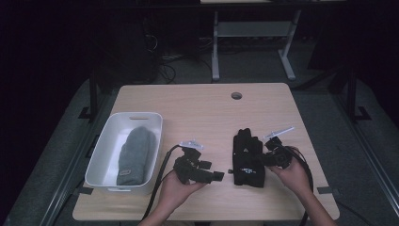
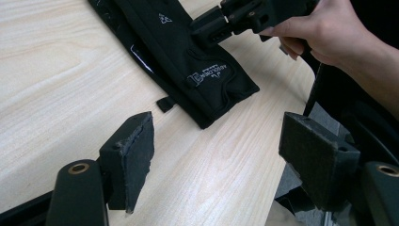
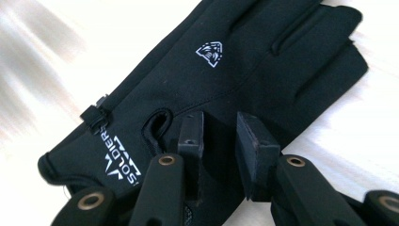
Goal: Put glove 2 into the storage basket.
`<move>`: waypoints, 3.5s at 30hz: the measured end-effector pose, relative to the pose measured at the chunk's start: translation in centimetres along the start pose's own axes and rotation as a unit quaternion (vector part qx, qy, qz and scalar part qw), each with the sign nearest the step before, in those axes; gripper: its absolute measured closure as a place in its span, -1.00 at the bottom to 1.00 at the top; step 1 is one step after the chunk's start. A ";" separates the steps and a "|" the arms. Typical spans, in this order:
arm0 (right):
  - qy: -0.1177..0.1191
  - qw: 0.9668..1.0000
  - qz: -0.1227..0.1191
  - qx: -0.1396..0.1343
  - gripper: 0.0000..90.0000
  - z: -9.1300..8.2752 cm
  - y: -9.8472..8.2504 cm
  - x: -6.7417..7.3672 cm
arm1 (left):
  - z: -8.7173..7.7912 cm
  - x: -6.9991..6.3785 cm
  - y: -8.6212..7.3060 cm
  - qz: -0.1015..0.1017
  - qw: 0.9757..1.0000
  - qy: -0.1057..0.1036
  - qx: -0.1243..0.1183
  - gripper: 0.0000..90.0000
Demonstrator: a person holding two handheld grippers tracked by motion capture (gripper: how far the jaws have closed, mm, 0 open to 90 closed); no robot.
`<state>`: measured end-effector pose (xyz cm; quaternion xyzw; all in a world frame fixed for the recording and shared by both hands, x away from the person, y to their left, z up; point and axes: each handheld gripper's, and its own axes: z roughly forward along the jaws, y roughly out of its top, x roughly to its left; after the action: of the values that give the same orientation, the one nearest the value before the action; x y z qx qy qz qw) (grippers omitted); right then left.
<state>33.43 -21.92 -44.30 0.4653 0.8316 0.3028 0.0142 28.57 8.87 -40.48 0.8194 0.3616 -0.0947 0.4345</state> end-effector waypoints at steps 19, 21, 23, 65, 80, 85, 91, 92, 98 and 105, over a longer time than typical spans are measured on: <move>0.063 0.998 -0.005 -0.004 0.31 0.7 0.6 2.6 | 1.8 1.2 -0.5 -0.017 0.999 0.012 0.027 -0.40; 0.049 0.999 0.007 -0.019 0.19 0.4 0.6 2.2 | 2.0 1.4 -0.4 -0.018 0.999 0.015 0.030 -0.40; 0.037 0.999 0.019 -0.032 0.10 0.0 0.6 1.5 | 2.4 1.5 -0.4 -0.021 0.999 0.016 0.032 -0.40; 0.038 0.989 0.129 -0.069 0.45 2.5 1.0 -2.8 | 6.7 3.4 -0.6 -0.049 0.996 0.019 0.069 0.55; 0.069 0.984 0.146 -0.080 0.72 2.0 1.0 -3.2 | 6.5 4.1 -0.8 -0.065 0.996 -0.007 0.060 0.79; 0.079 0.982 0.150 -0.085 0.72 1.6 0.9 -3.2 | 6.2 4.0 -0.7 -0.063 0.996 -0.009 0.060 0.80; 0.088 0.980 0.152 -0.092 0.72 1.1 1.0 -3.0 | 5.7 3.8 -0.6 -0.064 0.996 -0.014 0.056 0.80; 0.090 0.980 0.153 -0.092 0.72 1.0 1.0 -3.0 | 5.6 3.8 -0.5 -0.059 0.996 -0.014 0.058 0.80; 0.100 0.977 0.159 -0.097 0.73 0.6 1.1 -2.9 | 5.0 3.6 -0.3 -0.056 0.997 -0.015 0.056 0.80; 0.104 0.977 0.163 -0.092 0.73 0.9 1.1 -2.8 | 5.0 3.4 -0.3 -0.052 0.997 -0.013 0.058 0.81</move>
<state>36.17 -23.25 -45.22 0.5575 0.7099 0.4230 -0.0796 31.56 6.82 -45.28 0.8221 0.3922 -0.1487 0.3850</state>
